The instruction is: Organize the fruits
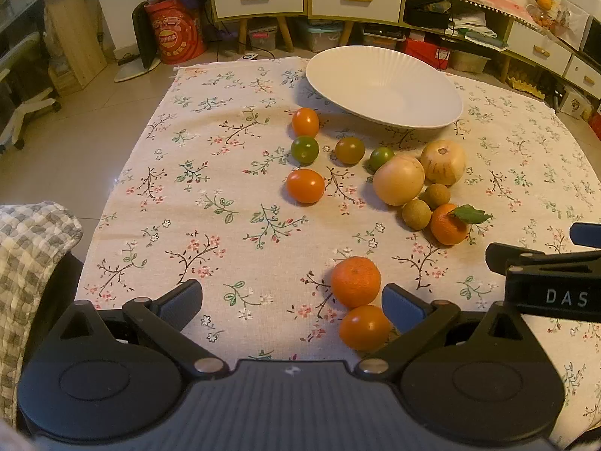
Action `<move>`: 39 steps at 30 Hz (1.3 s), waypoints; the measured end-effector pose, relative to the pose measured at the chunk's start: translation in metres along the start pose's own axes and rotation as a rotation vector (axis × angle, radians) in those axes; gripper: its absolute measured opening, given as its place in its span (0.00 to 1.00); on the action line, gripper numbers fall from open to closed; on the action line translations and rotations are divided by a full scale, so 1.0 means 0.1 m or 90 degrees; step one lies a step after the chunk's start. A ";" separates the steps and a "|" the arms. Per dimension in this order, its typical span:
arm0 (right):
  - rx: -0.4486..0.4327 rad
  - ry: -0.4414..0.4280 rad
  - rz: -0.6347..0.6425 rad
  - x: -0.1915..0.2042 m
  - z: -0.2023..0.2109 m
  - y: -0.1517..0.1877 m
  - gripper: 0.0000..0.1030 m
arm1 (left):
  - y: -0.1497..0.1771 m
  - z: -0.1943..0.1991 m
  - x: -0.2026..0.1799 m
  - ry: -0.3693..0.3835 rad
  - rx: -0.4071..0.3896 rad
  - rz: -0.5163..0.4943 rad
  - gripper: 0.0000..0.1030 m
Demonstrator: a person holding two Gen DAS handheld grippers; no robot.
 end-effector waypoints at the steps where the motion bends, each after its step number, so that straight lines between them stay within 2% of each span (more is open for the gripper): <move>1: 0.000 0.000 0.000 0.00 0.00 0.00 1.00 | 0.00 0.00 0.00 0.000 0.000 0.000 0.86; 39: 0.002 -0.012 0.000 0.01 0.00 0.00 1.00 | -0.01 0.01 -0.03 0.003 0.000 -0.007 0.86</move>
Point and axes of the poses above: each gripper's, at about its wrist camera, not at the fingertips, and z roughly against the way its jaws point, x to its left, y to its underside, the point moved 6 cm from there along -z, roughly the way its jaws point, and after that the axes turned 8 degrees about -z, right-handed, at the moved point
